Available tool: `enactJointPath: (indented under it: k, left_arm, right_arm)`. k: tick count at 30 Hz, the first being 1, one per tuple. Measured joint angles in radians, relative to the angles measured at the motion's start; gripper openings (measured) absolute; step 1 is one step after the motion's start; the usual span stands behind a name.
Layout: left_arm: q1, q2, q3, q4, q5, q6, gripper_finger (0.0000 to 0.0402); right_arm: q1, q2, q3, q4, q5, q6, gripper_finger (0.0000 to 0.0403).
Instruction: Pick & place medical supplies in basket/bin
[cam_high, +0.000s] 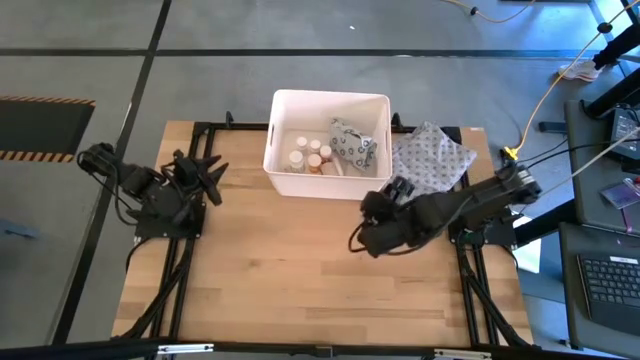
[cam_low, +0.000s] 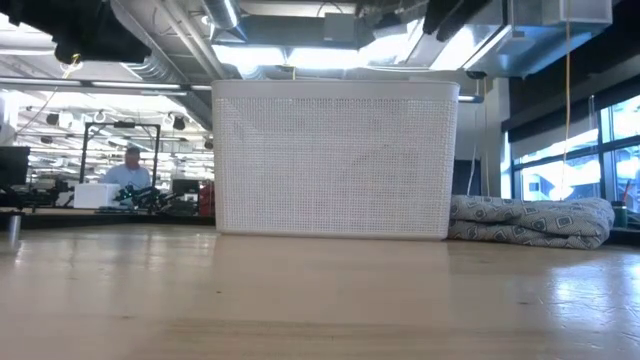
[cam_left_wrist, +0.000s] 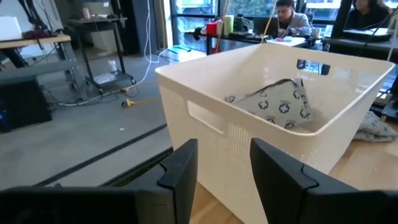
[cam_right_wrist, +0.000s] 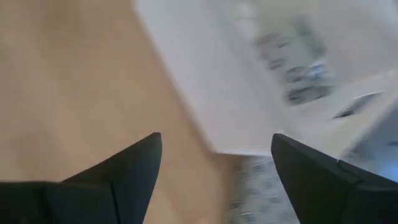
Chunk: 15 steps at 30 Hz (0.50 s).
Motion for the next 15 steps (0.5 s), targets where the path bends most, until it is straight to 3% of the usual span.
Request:
enactJointPath:
  k: [10,15]
  left_arm:
    - [0.0,-0.023,-0.045,0.0,-0.011,-0.052,0.0141]
    - [0.0,-0.025,-0.046,-0.059,-0.067,-0.17,0.0141]
  right_arm:
    - [0.011,-0.281,-0.433,0.756,-0.509,-0.459,0.0304]
    - [0.024,-0.424,-0.669,0.983,-0.548,-0.495,0.0304]
